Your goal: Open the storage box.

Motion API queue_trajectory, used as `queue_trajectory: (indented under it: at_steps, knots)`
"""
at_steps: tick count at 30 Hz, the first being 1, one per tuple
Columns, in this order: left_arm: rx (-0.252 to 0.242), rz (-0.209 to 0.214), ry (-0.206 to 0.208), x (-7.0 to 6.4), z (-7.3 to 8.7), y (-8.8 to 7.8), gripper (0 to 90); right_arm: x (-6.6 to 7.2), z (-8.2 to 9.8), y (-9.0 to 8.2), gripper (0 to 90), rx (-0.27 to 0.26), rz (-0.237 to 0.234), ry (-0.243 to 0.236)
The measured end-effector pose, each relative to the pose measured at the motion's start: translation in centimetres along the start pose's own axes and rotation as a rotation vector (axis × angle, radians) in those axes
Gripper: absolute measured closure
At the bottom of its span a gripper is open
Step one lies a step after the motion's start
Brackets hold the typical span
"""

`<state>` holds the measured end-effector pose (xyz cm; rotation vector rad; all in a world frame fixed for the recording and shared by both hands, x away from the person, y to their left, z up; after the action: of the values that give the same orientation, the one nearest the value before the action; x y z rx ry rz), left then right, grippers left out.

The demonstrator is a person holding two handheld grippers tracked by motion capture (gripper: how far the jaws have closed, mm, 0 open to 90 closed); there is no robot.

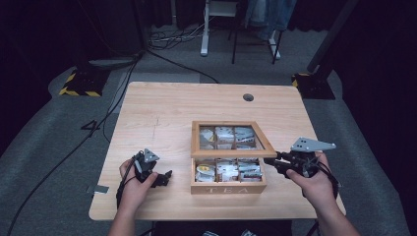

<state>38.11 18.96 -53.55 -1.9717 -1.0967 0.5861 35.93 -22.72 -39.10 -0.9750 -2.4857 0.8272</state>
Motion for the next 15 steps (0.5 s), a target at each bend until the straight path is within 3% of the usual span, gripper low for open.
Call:
queue_trajectory:
  at_steps: [10,15]
  knots:
    - [0.0,0.002,0.001,0.0,0.0,0.0,0.4,-0.5,-1.5,0.5,73.3,-0.044,0.007,0.007]
    - [0.0,0.026,0.028,-0.2,-0.2,0.1,0.5,-0.6,-2.2,0.8,73.5,-0.057,0.026,0.005]
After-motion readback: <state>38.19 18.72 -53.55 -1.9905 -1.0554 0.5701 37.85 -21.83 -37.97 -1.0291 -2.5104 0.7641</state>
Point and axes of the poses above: each handheld gripper's, and its own axes: y roughly forward along the jaws, z roughly out of its underside, x roughly to its left, the point moved 4 cm from there along y, roughly forward along the jaws, and after that the axes turned 6 degrees about x, right-handed, at the moved point
